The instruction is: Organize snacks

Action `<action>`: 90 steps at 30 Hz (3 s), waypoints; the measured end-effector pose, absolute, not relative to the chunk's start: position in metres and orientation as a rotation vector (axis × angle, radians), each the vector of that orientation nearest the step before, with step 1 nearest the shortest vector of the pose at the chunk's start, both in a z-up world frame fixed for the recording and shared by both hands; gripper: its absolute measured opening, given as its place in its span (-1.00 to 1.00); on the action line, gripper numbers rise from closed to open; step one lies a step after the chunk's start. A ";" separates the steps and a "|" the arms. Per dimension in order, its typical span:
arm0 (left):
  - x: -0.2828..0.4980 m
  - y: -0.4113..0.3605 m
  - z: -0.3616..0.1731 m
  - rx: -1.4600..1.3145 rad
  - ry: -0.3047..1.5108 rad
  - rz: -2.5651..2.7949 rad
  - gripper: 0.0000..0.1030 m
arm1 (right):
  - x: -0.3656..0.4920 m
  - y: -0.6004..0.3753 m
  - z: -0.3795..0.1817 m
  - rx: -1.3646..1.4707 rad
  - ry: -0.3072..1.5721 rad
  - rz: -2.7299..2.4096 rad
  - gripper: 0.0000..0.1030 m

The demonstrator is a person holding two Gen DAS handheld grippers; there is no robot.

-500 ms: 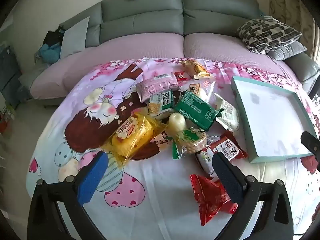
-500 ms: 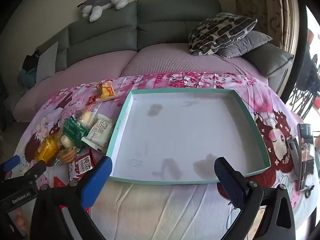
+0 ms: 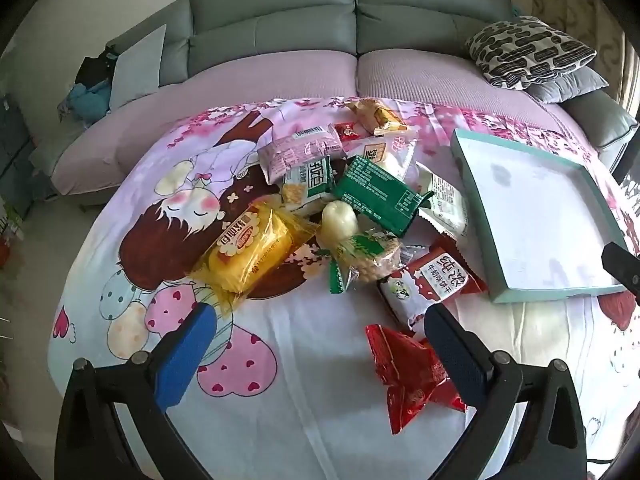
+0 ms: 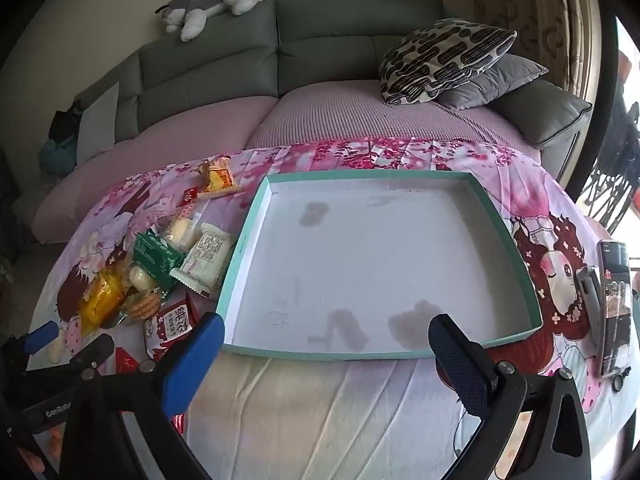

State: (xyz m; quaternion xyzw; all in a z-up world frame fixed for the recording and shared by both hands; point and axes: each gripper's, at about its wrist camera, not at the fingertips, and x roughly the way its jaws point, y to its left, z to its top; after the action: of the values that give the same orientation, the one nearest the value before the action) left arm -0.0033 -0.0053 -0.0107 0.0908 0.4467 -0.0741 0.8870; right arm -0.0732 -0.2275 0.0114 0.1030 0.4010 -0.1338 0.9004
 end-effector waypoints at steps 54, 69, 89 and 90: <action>-0.006 0.008 -0.018 0.141 0.970 -0.168 1.00 | -0.070 -0.224 0.004 0.154 0.916 -0.233 1.00; -0.006 0.006 -0.018 0.140 0.974 -0.182 1.00 | -0.069 -0.224 0.004 0.152 0.916 -0.234 1.00; -0.004 -0.034 -0.048 0.230 1.133 -0.418 0.78 | -0.068 -0.222 0.001 0.128 0.927 -0.260 1.00; -0.003 -0.036 -0.052 0.228 1.150 -0.432 0.64 | -0.067 -0.221 0.001 0.125 0.928 -0.260 1.00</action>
State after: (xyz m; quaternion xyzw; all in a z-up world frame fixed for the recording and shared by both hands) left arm -0.0026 -0.0363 -0.0520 0.1068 0.5384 -0.2024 0.8110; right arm -0.0674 -0.2215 0.0011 0.0601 0.4459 -0.1249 0.8843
